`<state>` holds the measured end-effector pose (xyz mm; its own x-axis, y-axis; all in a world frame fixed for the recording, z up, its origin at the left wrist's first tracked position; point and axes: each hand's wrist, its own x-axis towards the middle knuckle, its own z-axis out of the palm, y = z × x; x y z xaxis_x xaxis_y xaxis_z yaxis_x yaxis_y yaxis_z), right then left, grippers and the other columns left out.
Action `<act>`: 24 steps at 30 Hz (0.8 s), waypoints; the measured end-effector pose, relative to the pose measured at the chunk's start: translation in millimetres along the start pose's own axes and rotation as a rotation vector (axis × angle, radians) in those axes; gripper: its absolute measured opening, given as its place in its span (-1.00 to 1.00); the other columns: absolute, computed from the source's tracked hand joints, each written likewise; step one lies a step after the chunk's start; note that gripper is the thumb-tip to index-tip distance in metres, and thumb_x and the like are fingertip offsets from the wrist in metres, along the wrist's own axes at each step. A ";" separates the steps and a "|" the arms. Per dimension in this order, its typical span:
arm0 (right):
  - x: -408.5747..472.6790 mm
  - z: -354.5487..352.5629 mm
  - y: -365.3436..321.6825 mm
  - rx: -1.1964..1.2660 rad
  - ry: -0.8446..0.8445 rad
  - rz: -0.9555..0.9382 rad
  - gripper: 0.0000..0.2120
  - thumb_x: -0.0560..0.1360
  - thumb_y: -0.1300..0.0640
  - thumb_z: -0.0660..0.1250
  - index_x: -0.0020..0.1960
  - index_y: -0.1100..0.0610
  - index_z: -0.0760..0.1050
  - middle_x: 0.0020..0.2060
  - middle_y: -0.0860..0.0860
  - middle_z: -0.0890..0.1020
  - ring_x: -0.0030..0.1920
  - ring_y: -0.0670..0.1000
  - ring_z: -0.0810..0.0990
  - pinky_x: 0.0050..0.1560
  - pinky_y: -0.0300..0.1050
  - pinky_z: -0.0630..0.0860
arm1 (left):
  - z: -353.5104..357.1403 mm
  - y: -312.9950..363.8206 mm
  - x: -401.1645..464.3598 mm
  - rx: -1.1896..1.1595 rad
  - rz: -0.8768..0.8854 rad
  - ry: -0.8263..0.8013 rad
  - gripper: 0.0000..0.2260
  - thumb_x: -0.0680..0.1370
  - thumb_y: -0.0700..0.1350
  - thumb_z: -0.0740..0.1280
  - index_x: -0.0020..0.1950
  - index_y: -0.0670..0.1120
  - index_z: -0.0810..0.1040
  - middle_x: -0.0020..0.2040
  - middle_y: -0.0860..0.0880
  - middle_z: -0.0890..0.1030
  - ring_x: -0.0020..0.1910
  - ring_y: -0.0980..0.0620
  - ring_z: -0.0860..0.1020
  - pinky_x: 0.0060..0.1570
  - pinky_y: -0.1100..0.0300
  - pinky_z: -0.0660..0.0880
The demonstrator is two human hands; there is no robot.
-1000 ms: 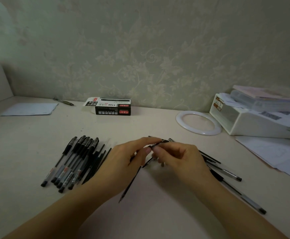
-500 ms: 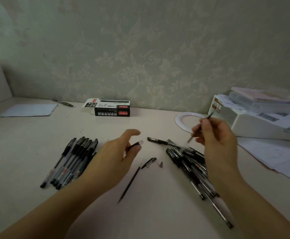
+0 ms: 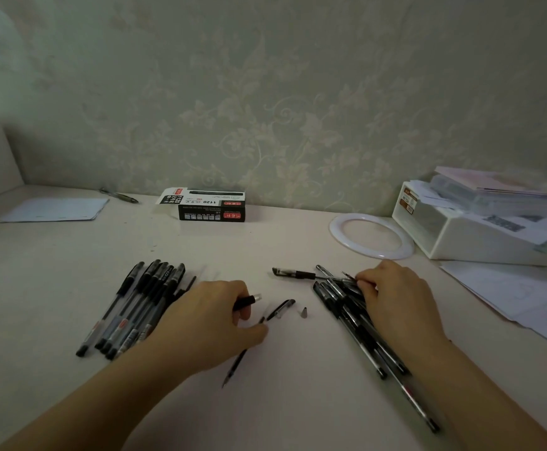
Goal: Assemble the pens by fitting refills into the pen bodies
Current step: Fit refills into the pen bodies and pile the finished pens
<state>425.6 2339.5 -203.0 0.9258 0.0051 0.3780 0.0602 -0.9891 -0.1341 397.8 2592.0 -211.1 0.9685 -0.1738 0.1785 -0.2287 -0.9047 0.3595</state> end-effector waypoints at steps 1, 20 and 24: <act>-0.2 -0.6 -0.4 -0.017 -0.009 0.000 -0.73 0.64 0.07 0.17 -0.03 0.07 0.64 -0.10 0.01 0.54 -0.07 0.08 0.51 -0.04 -0.01 0.44 | -0.5 -0.2 -0.2 0.005 -0.002 -0.011 -0.77 0.42 0.26 0.35 -0.18 0.13 0.44 -0.29 0.12 0.52 -0.33 0.20 0.47 -0.38 0.37 0.32; -12.7 4.6 -38.9 0.389 0.355 -0.613 -0.86 0.55 0.16 0.35 0.05 0.12 0.65 -0.15 -0.04 0.61 -0.19 0.01 0.54 -0.18 -0.04 0.48 | -1.1 2.0 2.3 0.004 -0.091 0.023 -0.83 0.56 0.02 0.23 -0.12 -0.06 0.47 -0.27 0.00 0.51 -0.36 0.08 0.40 -0.36 0.22 0.32; -23.1 9.2 -55.8 0.722 0.092 -0.528 -0.95 0.49 0.04 0.44 -0.06 -0.01 0.63 -0.27 -0.13 0.62 -0.28 -0.12 0.54 -0.22 -0.28 0.47 | -7.3 7.9 6.0 -0.393 -0.116 0.085 -0.80 0.52 0.02 0.31 -0.29 0.02 0.47 -0.48 0.09 0.45 -0.53 0.20 0.35 -0.48 0.36 0.27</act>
<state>404.3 2395.9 -212.6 0.6793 0.3904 0.6214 0.7181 -0.5280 -0.4534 401.0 2586.6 -200.5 0.9822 -0.0322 0.1852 -0.1550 -0.6964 0.7007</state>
